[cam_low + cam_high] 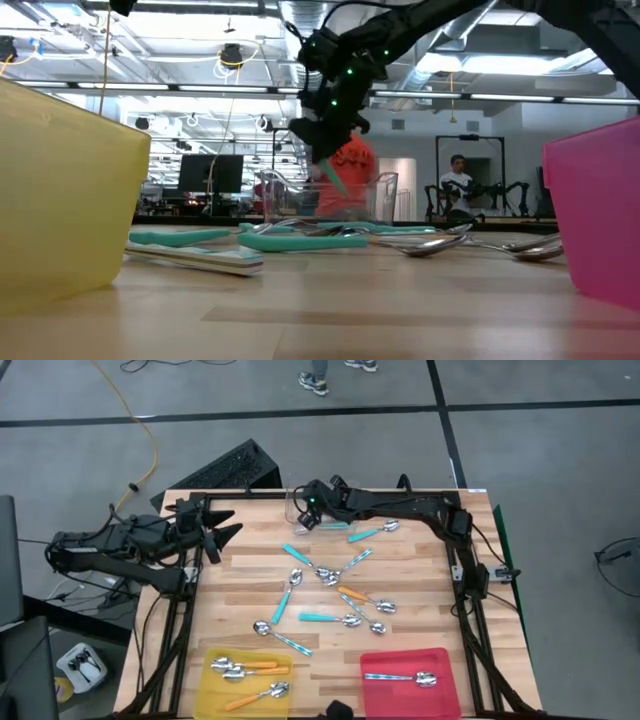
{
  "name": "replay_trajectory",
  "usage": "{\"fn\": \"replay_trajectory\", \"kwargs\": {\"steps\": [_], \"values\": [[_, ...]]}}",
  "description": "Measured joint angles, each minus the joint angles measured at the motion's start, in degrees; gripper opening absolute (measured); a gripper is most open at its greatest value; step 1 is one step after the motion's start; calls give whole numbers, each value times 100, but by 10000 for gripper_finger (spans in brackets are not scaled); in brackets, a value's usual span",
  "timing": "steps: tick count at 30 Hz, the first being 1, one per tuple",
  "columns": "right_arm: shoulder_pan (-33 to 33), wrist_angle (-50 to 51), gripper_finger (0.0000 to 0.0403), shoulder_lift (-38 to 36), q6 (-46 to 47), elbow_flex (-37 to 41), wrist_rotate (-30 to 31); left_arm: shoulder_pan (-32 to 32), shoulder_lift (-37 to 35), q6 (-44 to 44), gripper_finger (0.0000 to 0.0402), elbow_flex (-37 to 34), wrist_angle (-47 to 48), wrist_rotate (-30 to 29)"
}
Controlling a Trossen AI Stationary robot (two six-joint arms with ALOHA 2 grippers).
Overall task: Sort silverware by color (type)
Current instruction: Put the blue spoon into the transparent bin, then put the yellow spoon into the yellow bin
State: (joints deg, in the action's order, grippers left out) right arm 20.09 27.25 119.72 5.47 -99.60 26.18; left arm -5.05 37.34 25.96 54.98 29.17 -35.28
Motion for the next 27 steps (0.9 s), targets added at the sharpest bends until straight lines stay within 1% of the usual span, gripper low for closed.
{"fn": "replay_trajectory", "kwargs": {"steps": [2, 8, 12, 15, 21, 23, 25, 27], "values": [[12, -74, 87, 79, -16, -3, 1, 1, 0, -2, 238, 0, 4, -51], [8, 132, 171, 183, 29, 31, -128, 0, 29, 51, 238, 1, 174, -198], [5, 197, 205, 175, -160, 14, -117, 1, 52, 74, 238, 2, 363, -269], [-3, 228, 213, 82, -341, 14, -126, 1, 82, 76, 238, 2, 497, -268], [-17, 366, 207, -148, -533, -82, -195, 1, 87, -191, 238, 2, 535, -263], [1, 633, 204, -310, -598, -69, -322, 1, 85, -223, 238, 2, 540, -263], [1, 519, 203, -488, -744, -95, -421, 1, 85, -232, 238, 4, 578, -263], [31, 717, 201, -792, -886, -74, -539, 0, 87, -234, 238, 4, 628, -231]]}}
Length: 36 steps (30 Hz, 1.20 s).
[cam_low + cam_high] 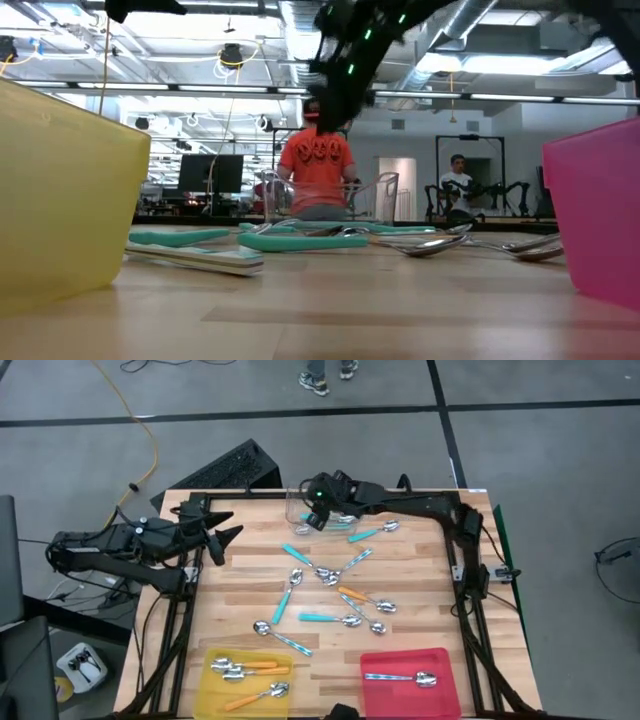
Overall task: Sort silverware by color (type)
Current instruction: Put the yellow spoon into the yellow bin
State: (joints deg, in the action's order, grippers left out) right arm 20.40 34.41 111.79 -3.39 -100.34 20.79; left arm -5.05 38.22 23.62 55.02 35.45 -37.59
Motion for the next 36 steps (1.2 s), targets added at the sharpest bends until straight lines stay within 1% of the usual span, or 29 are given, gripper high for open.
{"fn": "replay_trajectory", "kwargs": {"steps": [2, 4, 9, 13, 19, 23, 25, 28, 31, 36], "values": [[-32, -156, 200, -328, -122, -15, -57, 1, 0, -2, 238, 0, -8, 86], [-39, -4, 199, -759, -238, -4, -156, -10, 0, -11, 238, 0, -8, 167], [-137, 18, 196, -1975, -699, -10, -385, -14, 3, -268, 238, 0, -71, 654], [-270, 284, 193, -2944, -827, -10, -599, -67, 42, -306, 238, 0, -88, 753], [-567, 1411, 192, -4467, -771, -10, -741, -370, 188, -484, 238, 0, -286, 781], [-824, 1877, 191, -5425, -340, 164, -783, -562, 192, -679, 238, 0, -563, 777], [-975, 1941, 191, -5847, -29, 414, -911, -631, 192, -809, 238, 0, -802, 776], [-1228, 1912, 191, -6423, 267, 1055, -1098, -727, 231, -1073, 238, 0, -1087, 770], [-1470, 1497, 191, -6915, 510, 1989, -1182, -797, 330, -1261, 238, 0, -1223, 788], [-1796, 490, 191, -7706, 631, 3743, -1184, -907, 614, -1465, 238, 0, -1299, 1249]]}}
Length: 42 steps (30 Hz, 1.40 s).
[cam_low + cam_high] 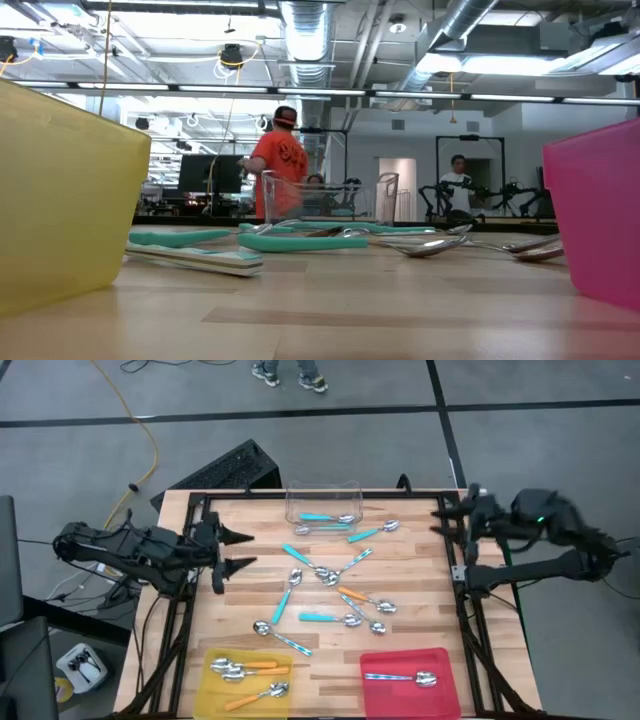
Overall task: Sort silverware by color (type)
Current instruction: Put the yellow spoon into the yellow bin
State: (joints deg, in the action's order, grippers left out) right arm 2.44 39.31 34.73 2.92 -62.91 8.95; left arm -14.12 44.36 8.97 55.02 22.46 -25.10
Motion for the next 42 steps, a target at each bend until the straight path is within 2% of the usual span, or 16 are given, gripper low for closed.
{"fn": "replay_trajectory", "kwargs": {"steps": [4, 10, 15, 21, 26, 32, 36, 39, 42], "values": [[-261, -734, 191, -295, 304, 1078, -4, -96, 171, -157, 238, 0, 4, 135], [-679, -1481, 191, -371, 476, 1990, -2, -307, 213, -313, 238, -28, 118, 86], [-1015, -1932, 191, -367, 517, 2453, 6, -608, 21, -318, 238, -871, -807, 71], [-1195, -2412, 191, -279, 639, 2805, 17, -694, -78, 273, 238, -1864, -2047, 38], [-1266, -2828, 191, 13, 774, 3097, 43, -698, 185, 524, 238, -2274, -2707, 79], [-1248, -3334, 191, 663, 915, 3458, 519, -698, 726, 581, 238, -2420, -3175, 2], [-1253, -3745, 191, 1137, 1065, 3513, 704, -698, 1087, 344, 238, -2420, -3737, -226], [-1250, -4085, 191, 1537, 1119, 3510, 935, -696, 1351, 158, 238, -2419, -4271, -248], [-1252, -4577, 191, 1907, 1074, 3510, 917, -696, 1592, 137, 238, -2417, -4695, -191]]}}
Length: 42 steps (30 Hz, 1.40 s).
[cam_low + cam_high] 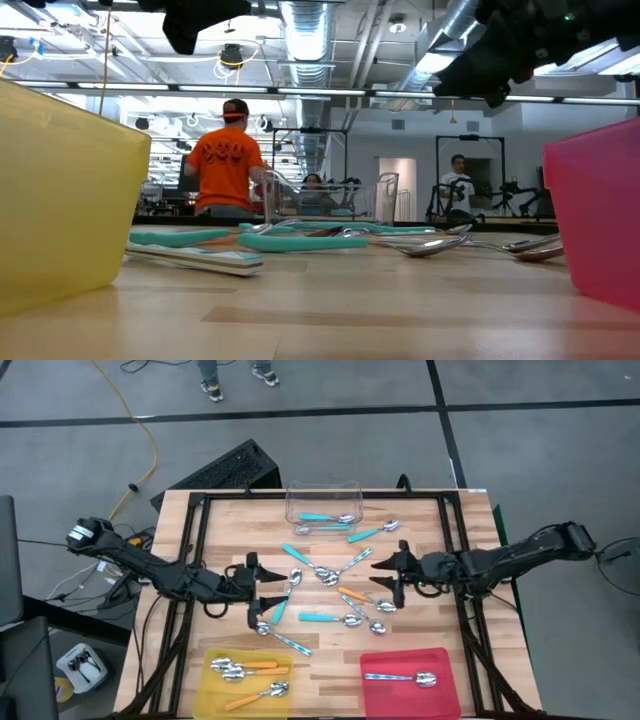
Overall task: Sort silverware by color (type)
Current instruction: Put the yellow spoon into the yellow bin
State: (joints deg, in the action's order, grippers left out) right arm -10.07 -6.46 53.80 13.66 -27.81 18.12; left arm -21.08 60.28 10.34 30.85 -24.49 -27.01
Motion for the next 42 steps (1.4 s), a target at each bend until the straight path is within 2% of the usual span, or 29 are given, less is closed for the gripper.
{"fn": "replay_trajectory", "kwargs": {"steps": [5, 10, 19, 25, 33, 38, 42], "values": [[-12, -862, 192, 301, -293, 0, -594, 0, 236, -4, 238, 0, -349, 128], [-11, -1173, 192, 148, -511, -2, -622, 2, 185, -4, 238, 83, -344, 105], [-3, -1203, 191, -1088, -1055, -70, -624, 2, -179, 31, 238, 214, -152, 112], [-12, -1189, 191, -1854, -1072, -72, -627, 17, -372, 139, 238, 216, 8, 80], [-10, -596, 191, -2995, -1070, -72, -630, 167, -930, 329, 238, 216, 486, 83], [-10, 359, 191, -3634, -901, -83, -626, 195, -1257, 546, 238, 219, 839, 78], [-6, 1369, 191, -3730, -438, -75, -622, 195, -1216, 699, 238, 219, 1268, 77]]}}
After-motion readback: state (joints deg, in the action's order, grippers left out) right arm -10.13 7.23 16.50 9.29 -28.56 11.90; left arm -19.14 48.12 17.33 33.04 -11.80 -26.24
